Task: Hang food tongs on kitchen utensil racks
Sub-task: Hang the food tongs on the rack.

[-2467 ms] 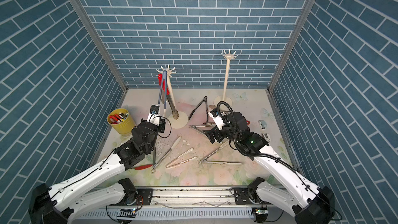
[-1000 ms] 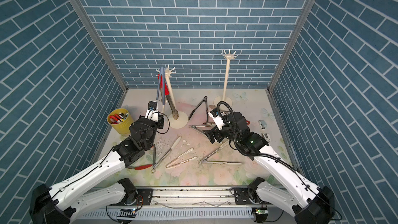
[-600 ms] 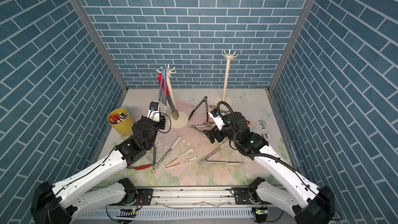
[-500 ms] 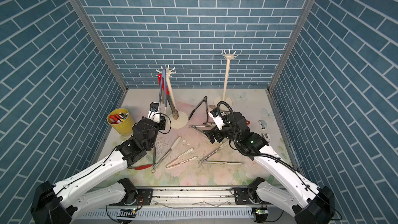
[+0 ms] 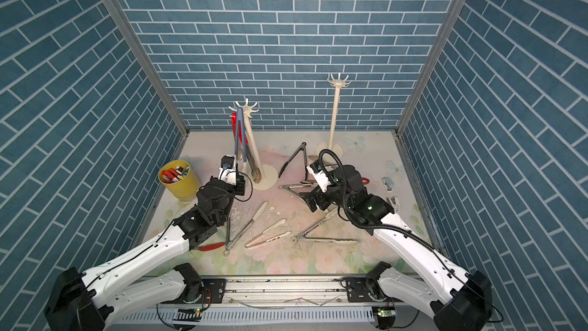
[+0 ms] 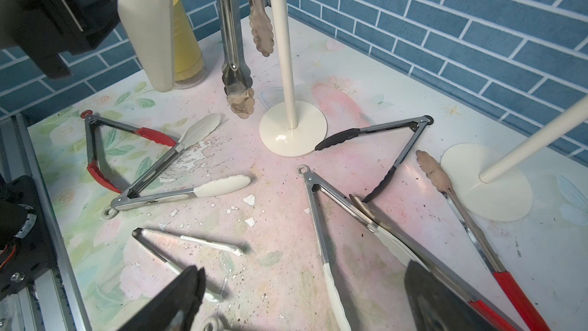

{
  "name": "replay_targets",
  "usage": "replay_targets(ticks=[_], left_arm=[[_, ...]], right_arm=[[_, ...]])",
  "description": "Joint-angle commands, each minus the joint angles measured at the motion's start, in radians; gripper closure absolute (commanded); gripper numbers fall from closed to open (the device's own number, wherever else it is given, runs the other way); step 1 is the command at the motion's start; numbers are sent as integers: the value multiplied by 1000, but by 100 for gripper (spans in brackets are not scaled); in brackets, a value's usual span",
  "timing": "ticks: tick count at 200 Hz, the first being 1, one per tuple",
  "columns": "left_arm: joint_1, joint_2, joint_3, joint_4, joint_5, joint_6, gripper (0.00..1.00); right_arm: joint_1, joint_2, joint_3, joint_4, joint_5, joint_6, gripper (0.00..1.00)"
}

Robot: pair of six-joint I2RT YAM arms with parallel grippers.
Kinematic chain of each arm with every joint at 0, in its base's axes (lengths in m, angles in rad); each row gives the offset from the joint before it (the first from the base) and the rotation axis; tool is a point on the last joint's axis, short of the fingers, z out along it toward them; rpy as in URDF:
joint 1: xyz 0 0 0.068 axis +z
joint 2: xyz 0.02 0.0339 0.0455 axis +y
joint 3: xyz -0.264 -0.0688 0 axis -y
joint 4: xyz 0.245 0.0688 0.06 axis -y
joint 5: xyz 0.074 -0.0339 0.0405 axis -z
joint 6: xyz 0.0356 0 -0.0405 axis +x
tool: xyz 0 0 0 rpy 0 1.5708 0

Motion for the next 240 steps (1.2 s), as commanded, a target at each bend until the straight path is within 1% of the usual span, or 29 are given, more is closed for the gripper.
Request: replay_targets(ticks=[1, 19, 24, 74, 121, 155, 187, 226, 240], left_arm=[[12, 29, 44, -17, 7, 18, 86], [31, 46, 44, -23, 28, 15, 84], [39, 51, 70, -24, 36, 12, 83], [89, 69, 118, -50, 85, 9, 80], [138, 103, 243, -111, 151, 15, 79], [146, 115, 335, -160, 176, 26, 79], [178, 124, 420, -234, 218, 2, 80], [220, 146, 537, -330, 318, -30, 86], [239, 159, 584, -374, 375, -52, 88]], right_arm=[[-3, 4, 23, -2, -3, -49, 1], [-3, 4, 25, -3, 1, -49, 1], [-3, 4, 26, -6, 1, -49, 1], [-3, 9, 32, -8, 6, -51, 1], [-4, 20, 32, -8, 12, -52, 1], [-3, 24, 29, -10, 20, -57, 1], [-3, 24, 32, -15, 23, -60, 1], [-3, 23, 35, -19, 26, -64, 1], [-5, 23, 35, -20, 25, -64, 1]])
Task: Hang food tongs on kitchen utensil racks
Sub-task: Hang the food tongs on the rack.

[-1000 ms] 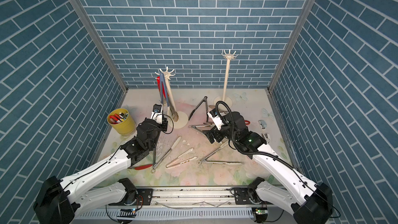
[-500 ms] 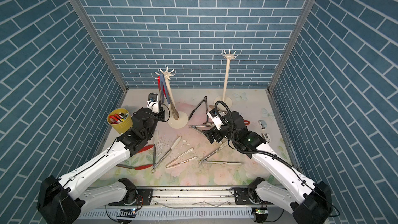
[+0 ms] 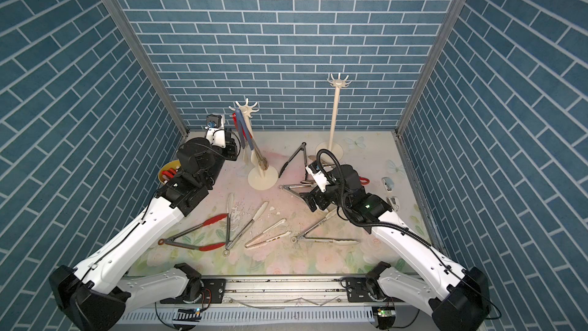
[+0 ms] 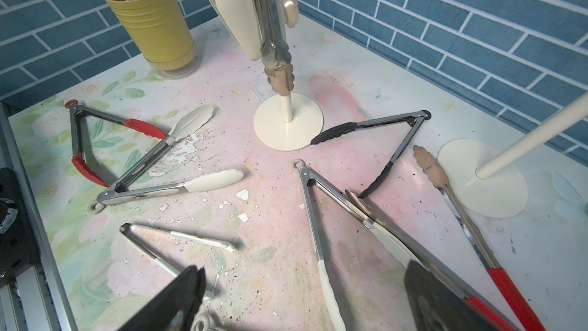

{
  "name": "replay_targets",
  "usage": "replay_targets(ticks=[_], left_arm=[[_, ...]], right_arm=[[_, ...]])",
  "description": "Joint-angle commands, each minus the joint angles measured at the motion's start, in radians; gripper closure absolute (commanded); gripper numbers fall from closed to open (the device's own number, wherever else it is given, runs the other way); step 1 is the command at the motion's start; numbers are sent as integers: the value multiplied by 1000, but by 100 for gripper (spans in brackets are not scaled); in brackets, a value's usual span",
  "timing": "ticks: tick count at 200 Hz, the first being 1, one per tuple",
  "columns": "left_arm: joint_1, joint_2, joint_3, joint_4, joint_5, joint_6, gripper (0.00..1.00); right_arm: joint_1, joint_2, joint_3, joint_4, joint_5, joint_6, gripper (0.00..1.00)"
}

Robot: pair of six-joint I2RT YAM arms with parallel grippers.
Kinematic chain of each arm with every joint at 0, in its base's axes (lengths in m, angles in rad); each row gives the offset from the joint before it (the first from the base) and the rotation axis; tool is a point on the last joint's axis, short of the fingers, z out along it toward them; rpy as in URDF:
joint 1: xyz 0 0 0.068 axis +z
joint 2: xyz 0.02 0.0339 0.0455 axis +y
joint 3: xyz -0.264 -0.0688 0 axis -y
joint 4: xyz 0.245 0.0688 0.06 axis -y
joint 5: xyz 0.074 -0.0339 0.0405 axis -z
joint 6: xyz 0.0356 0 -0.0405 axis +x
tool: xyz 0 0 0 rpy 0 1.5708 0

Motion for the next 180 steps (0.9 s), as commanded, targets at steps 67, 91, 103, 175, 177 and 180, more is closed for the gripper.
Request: replay_targets(ticks=[67, 91, 103, 175, 177, 180], left_arm=[[93, 121, 268, -244, 227, -84, 89], [117, 152, 301, -275, 272, -106, 89], [129, 165, 315, -287, 306, -115, 89], [175, 178, 340, -305, 406, -140, 90], [176, 176, 340, -305, 408, -140, 90], [178, 175, 338, -307, 414, -141, 90]], right_arm=[[-4, -9, 33, -24, 15, -47, 1], [-5, -17, 28, -26, 16, -48, 1], [-4, -21, 26, -30, 18, -49, 1], [-4, -25, 24, -32, 23, -57, 1], [-3, -24, 25, -33, 25, -57, 1], [-4, -24, 24, -32, 26, -56, 1]])
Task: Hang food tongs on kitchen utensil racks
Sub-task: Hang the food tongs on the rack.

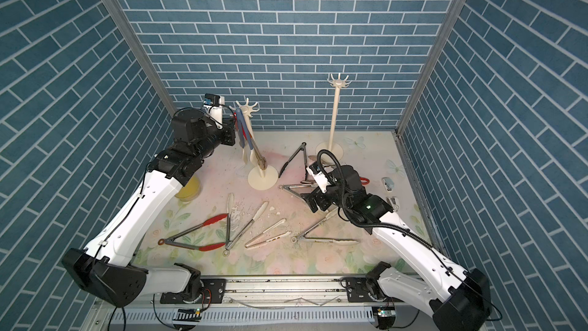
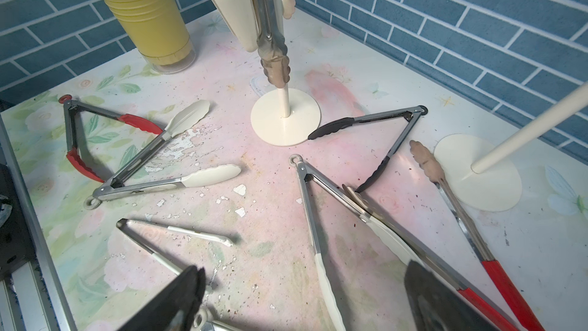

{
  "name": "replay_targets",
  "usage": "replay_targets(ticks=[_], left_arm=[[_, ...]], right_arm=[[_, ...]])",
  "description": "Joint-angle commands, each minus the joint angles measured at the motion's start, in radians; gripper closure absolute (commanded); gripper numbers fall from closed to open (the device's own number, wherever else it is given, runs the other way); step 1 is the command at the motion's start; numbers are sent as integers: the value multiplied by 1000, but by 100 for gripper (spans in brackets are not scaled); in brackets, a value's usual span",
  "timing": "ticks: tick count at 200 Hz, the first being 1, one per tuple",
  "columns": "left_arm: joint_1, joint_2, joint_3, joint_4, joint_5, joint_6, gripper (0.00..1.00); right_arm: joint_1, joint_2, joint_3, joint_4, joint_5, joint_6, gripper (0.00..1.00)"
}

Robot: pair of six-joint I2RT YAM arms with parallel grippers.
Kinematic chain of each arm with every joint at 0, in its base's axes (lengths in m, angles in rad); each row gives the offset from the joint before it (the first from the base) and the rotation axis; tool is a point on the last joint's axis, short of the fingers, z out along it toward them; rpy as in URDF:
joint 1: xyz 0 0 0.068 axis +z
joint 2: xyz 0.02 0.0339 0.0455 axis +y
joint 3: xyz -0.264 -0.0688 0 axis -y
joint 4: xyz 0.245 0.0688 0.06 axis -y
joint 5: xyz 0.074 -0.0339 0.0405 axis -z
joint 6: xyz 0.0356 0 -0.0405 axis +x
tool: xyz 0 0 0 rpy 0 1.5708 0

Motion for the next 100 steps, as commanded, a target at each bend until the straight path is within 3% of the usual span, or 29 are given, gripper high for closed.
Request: replay_targets(ticks=[1, 70, 100], left_arm=[[20, -12, 27, -20, 60, -16, 90], [155, -99, 14, -66, 322, -73, 90], [164, -94, 25, -77, 440, -77, 90]], right_arm=[[-3, -14, 24, -9, 13, -53, 1], [-3, -12, 26, -11, 13, -58, 1], [-4, -9, 27, -10, 11, -59, 1]])
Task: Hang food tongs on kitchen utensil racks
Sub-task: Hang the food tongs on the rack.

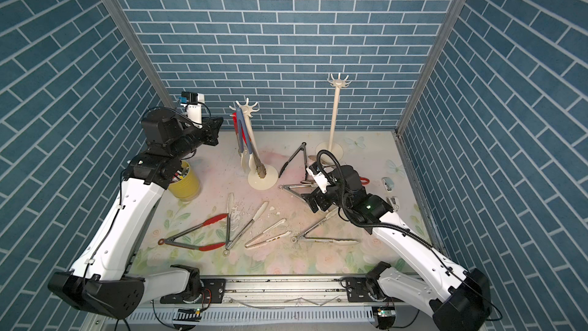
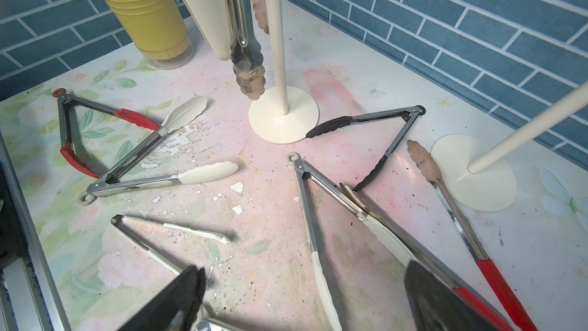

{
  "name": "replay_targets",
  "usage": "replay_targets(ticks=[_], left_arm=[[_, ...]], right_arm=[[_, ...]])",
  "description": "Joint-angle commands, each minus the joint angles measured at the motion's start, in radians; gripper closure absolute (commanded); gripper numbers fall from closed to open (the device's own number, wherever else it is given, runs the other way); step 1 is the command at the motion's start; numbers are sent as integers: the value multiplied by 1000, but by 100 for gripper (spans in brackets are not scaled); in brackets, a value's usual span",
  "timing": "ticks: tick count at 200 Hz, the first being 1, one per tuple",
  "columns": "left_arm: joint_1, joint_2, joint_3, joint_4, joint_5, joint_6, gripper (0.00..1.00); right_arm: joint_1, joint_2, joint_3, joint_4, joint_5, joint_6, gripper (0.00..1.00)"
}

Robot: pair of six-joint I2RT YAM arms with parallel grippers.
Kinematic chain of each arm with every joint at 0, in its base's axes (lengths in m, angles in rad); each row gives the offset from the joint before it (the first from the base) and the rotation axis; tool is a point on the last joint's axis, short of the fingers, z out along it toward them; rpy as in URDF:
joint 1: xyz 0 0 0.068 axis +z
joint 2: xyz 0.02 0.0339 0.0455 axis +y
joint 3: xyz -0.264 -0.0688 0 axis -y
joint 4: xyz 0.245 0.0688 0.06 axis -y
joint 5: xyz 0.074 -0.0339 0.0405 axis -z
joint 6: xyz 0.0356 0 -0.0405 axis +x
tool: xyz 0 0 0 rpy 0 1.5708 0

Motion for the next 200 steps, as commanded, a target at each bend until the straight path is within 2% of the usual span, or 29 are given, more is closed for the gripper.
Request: replay_targets(ticks=[1, 31, 200], left_arm=[[8, 3, 24, -23, 147, -17, 90], [8, 19, 23, -8, 232, -19, 90], [3, 65, 47, 39, 274, -42, 89]], right_arm=[[-4, -9, 27, -4, 5, -41, 1], [-3, -15, 26, -7, 6, -41, 1], [-3, -14, 21, -1, 13, -44, 1]])
